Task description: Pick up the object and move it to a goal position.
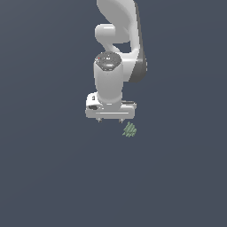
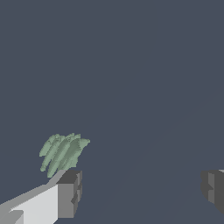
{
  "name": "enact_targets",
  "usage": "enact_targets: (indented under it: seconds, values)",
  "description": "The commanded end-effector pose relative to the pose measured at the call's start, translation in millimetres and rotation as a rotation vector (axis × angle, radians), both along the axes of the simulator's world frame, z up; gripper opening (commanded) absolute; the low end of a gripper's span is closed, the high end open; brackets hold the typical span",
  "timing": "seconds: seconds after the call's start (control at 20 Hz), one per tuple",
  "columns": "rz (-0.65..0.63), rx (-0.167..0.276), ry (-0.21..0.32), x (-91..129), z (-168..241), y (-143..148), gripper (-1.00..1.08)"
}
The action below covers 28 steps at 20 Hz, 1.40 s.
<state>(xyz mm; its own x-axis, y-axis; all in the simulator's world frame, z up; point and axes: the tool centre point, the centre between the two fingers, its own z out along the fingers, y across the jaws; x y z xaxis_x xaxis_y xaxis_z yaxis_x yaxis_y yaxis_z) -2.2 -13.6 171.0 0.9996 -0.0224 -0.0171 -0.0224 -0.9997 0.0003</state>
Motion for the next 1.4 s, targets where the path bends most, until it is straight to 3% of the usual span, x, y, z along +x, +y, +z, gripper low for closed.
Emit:
enact_targets:
  seconds: [0.0, 0.55, 1.35]
  values:
    - [0.000, 0.000, 0.000, 0.0, 0.0, 0.0, 1.00]
    - [0.013, -0.029, -0.014, 6.8, 2.8, -26.0, 1.00]
    - [-0.116, -0.020, -0.017, 2.9, -17.3, 9.2, 1.00]
